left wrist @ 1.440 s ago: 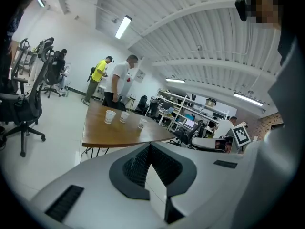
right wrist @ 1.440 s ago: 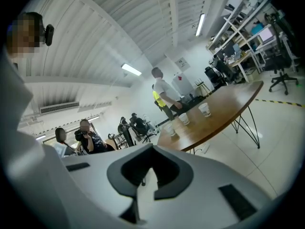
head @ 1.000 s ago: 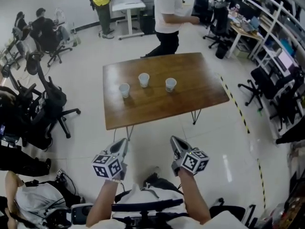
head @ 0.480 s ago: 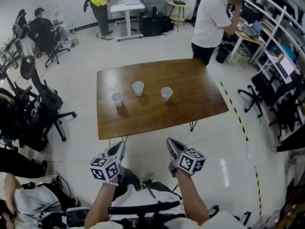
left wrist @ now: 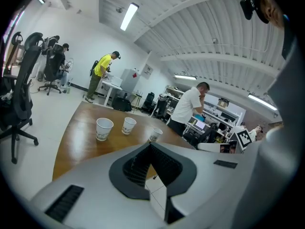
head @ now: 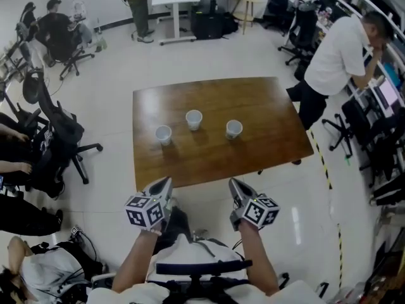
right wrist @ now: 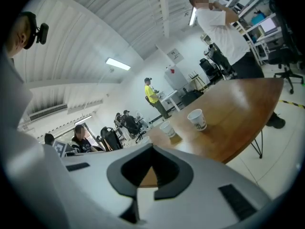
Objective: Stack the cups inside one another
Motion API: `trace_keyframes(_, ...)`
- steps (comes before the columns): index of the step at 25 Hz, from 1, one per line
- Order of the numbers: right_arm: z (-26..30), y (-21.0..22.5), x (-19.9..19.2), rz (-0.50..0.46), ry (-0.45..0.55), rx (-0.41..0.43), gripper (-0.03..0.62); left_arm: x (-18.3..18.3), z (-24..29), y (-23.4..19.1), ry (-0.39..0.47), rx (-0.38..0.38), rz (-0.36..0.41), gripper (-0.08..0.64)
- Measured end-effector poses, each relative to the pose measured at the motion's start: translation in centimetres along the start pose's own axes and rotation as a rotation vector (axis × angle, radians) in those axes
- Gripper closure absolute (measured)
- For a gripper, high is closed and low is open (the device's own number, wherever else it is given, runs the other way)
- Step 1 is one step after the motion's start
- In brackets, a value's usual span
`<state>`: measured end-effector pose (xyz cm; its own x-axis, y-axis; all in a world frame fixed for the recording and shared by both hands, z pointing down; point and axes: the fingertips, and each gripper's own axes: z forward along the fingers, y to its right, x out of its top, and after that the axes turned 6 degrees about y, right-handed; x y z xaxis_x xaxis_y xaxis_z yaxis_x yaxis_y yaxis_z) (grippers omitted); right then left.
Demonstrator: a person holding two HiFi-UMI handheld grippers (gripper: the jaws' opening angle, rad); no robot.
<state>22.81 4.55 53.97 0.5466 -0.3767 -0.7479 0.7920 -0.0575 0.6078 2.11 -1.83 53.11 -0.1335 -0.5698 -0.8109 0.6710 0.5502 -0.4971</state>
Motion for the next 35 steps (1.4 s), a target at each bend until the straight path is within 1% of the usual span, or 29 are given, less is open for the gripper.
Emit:
trace_keyframes(7, 7.4, -1.4, 1.7, -0.048, -0.015, 0.029, 0.584, 3.0, 3.9, -4.8, -0.015, -0.002, -0.017, 0.568)
trace_keyframes(12, 11.6, -2.2, 2.4, -0.074, -0.04, 0.022, 0.572, 5.3, 5.7, -7.4, -0.014, 0.002, -0.003, 0.568)
trace_keyframes(15, 13.6, -2.3, 2.6, -0.087, -0.054, 0.011, 0.568, 6.2, 6.1, -9.0, -0.012, 0.007, -0.01, 0.568)
trace_keyframes(20, 16.5, -2.3, 2.8, -0.128, -0.081, -0.023, 0.555, 6.6, 7.0, -10.3, -0.023, 0.004, -0.017, 0.568)
trace_keyframes(23, 19.0, -2.9, 2.7, -0.146, -0.108, -0.014, 0.515, 6.7, 7.4, -10.9, -0.035, 0.0, -0.016, 0.568)
trace_keyframes(27, 22.4, -2.8, 2.3, -0.181, -0.155, -0.014, 0.479, 6.6, 8.2, -11.5, -0.048, -0.011, -0.006, 0.568)
trace_keyframes(29, 24.1, -3.2, 1.8, -0.197, -0.188, -0.005, 0.474, 6.6, 8.4, -12.0, -0.055, -0.01, -0.002, 0.568)
trace_keyframes(31, 25.7, -4.0, 1.6, -0.219, -0.215, 0.004, 0.456, 6.5, 8.5, -12.4, -0.061, -0.008, -0.001, 0.568)
trace_keyframes(35, 28.6, -5.0, 0.7, -0.257, -0.264, 0.025, 0.451, 6.5, 9.1, -13.1, -0.069, -0.014, -0.004, 0.568)
